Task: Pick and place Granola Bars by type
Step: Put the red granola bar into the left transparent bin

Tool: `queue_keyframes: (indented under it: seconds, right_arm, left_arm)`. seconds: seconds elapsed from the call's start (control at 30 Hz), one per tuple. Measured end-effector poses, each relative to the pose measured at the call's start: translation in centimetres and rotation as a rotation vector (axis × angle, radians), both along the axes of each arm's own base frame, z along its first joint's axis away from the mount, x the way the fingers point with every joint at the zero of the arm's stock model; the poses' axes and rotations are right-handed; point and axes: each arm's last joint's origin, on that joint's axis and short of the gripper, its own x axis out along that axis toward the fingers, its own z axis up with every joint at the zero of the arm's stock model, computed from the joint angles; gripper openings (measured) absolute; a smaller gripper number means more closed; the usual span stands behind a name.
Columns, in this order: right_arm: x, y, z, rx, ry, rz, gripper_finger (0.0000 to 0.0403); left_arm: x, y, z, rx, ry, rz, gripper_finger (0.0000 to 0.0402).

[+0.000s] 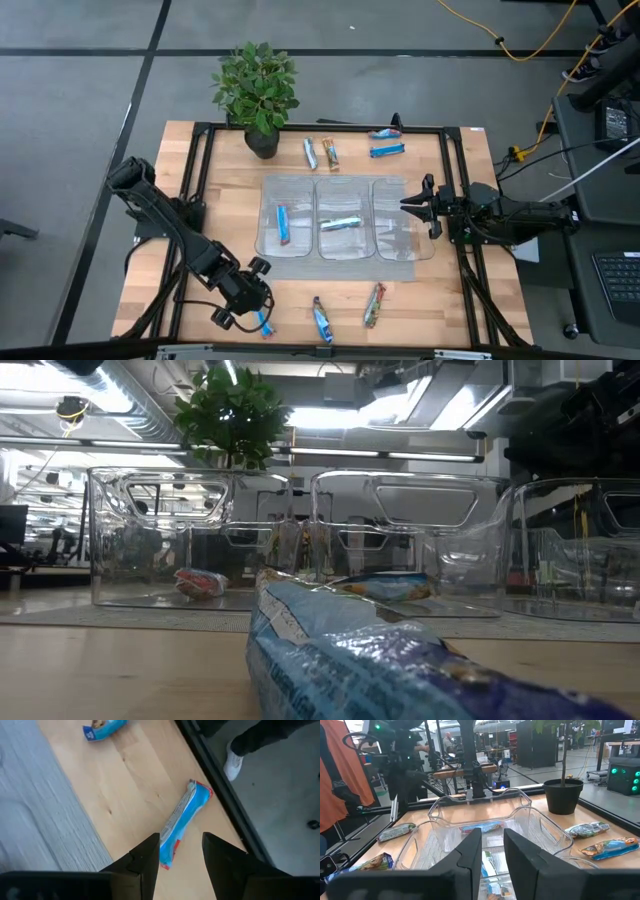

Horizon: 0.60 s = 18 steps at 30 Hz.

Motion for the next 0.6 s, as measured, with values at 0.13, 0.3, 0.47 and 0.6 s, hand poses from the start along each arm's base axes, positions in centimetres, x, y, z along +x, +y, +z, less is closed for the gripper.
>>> queue_keyframes:
  seconds: [0.13,0.3,0.47,0.6]
  right_arm:
    - [0.0,0.0,0.0,0.000,0.000,0.000,0.0085]
    - [0.0,0.0,0.0,0.000,0.000,0.000,0.0085]
    - [0.0,0.0,0.0,0.000,0.000,0.000,0.0085]
    - [0.0,0.0,0.0,0.001,0.000,0.000,0.0085]
  left_arm:
    - [0.0,-0.4,-1.5,0.043,0.026,-0.035,0.0156]
    - [0.7,-1.1,-3.9,0.080,0.081,-0.059,0.0186]
    - [1.5,-1.7,-6.0,0.112,0.109,-0.076,0.0218]
    - [1.7,-2.0,-7.6,0.130,0.157,-0.082,0.0226]
